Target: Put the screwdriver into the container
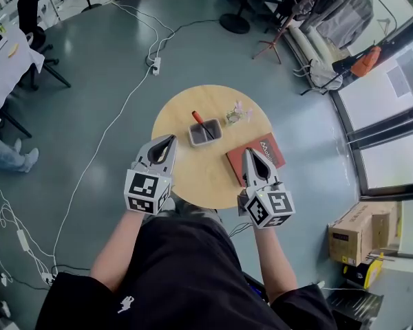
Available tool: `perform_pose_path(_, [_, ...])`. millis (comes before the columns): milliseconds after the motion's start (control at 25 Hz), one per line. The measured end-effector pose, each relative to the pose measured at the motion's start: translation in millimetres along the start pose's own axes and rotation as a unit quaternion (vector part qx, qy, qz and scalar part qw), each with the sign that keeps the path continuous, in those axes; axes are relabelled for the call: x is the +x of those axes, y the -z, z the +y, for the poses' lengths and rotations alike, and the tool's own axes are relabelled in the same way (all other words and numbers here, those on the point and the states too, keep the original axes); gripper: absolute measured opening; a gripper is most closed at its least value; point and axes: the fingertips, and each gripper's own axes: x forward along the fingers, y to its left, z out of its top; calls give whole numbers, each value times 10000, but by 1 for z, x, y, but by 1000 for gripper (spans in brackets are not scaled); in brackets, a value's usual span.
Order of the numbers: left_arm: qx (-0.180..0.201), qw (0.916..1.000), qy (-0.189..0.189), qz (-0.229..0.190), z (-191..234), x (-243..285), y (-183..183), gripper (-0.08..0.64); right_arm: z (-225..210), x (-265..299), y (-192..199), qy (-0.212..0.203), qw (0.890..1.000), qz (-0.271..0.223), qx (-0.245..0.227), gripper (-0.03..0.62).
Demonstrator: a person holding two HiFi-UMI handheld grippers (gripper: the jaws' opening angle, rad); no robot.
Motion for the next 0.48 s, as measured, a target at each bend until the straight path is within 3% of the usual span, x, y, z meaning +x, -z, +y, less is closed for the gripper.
perform_pose_path(480, [20, 10000, -18, -59, 1, -4, -6, 3, -2, 1, -7, -25, 10000, -44, 25, 2])
